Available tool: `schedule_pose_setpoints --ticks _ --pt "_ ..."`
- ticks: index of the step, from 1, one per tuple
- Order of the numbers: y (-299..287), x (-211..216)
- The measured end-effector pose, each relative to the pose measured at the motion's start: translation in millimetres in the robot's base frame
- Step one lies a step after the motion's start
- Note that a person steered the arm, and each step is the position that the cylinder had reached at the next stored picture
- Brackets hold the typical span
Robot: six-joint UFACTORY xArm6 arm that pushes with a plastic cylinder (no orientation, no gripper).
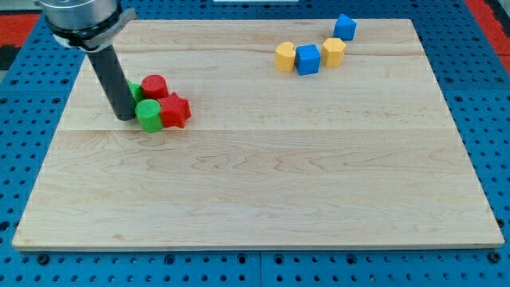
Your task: Move red star towards blue cube and yellow hexagon
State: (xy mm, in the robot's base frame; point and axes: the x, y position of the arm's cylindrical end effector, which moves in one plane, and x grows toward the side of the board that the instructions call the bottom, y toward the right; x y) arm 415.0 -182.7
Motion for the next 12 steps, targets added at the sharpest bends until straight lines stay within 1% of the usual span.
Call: schedule_pose_setpoints --ticks 3,4,5,6,7,9,11,12 --pt "48 0" --pt "75 0" --pt "87 -19" --pt "87 -38" --pt "92 -40" --pt "94 -35" --pt "94 -10" --pt "101 -9"
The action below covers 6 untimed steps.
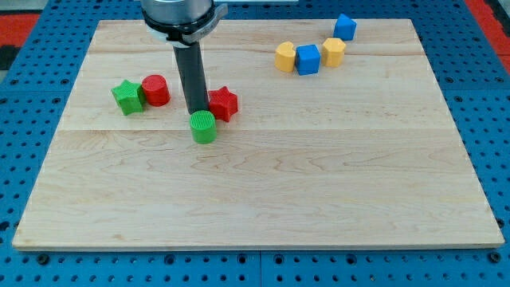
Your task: Move red star towards blue cube and yellow hexagon
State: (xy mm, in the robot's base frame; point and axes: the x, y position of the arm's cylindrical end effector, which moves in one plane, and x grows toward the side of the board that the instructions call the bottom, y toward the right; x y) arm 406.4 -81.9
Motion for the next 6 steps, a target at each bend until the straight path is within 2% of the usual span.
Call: schedule_pose_setpoints --ticks 3,6 --pt "63 -1" --pt "107 -39"
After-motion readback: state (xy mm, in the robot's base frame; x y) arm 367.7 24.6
